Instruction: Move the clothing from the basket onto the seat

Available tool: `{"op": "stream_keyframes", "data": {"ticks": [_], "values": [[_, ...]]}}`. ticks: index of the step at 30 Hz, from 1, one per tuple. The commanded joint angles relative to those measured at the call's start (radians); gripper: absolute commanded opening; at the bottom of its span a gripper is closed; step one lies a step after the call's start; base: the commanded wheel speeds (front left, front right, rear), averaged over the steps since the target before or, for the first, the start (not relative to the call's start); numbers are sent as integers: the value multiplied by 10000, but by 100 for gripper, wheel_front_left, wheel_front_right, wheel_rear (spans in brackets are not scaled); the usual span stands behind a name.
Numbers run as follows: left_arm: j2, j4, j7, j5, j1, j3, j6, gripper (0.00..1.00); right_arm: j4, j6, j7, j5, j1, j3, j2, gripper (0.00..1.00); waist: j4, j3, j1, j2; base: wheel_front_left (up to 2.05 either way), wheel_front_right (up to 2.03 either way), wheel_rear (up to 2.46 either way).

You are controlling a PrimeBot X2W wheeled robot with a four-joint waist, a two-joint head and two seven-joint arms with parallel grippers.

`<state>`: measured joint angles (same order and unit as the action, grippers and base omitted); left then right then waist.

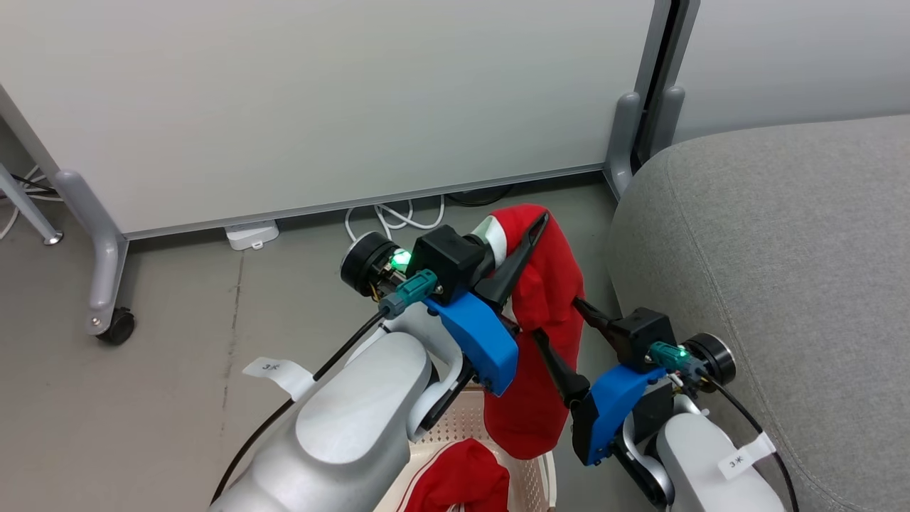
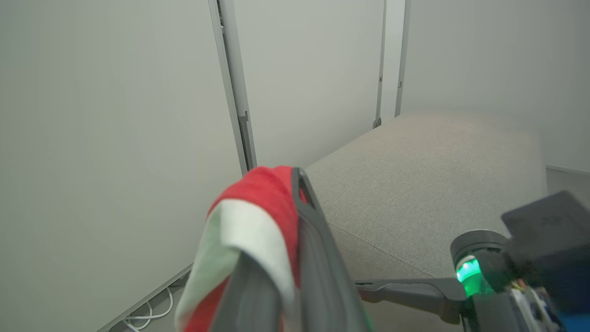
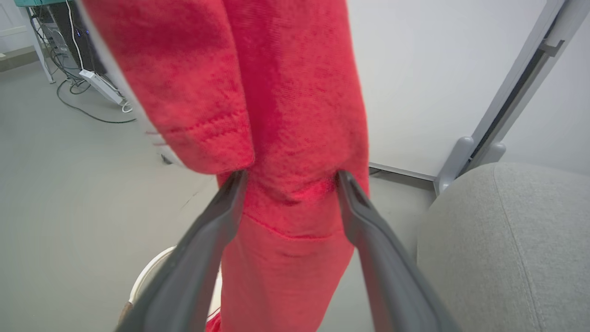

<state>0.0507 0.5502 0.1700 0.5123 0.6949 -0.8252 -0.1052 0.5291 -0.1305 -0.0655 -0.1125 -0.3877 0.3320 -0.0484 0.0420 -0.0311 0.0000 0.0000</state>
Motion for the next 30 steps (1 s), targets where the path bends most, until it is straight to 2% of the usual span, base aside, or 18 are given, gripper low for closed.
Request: {"op": "stream_keyframes", "data": {"ticks": [1,8,18,22,30], "values": [[-3,-17,8,73,121,-62,34,0,209,-5,-1,-37,-262,102,-35,100,-14,24,0,0,0,0,0],[-2,-125,-65,256,107,-372,13,0,1251,-5,-220,-174,-904,367,-35,100,-87,150,0,0,0,0,0],[51,-24,-199,324,69,-599,17,0,1606,-5,-674,60,-1320,-8,-34,100,-152,249,0,0,0,0,0],[71,-15,-270,418,34,-684,-24,0,1728,-5,-555,239,-1382,132,-34,100,-161,268,0,0,0,0,0],[42,-500,-466,820,224,-1148,-201,0,2266,-5,-430,-172,-1606,615,-34,100,-296,204,0,0,0,0,0]]}}
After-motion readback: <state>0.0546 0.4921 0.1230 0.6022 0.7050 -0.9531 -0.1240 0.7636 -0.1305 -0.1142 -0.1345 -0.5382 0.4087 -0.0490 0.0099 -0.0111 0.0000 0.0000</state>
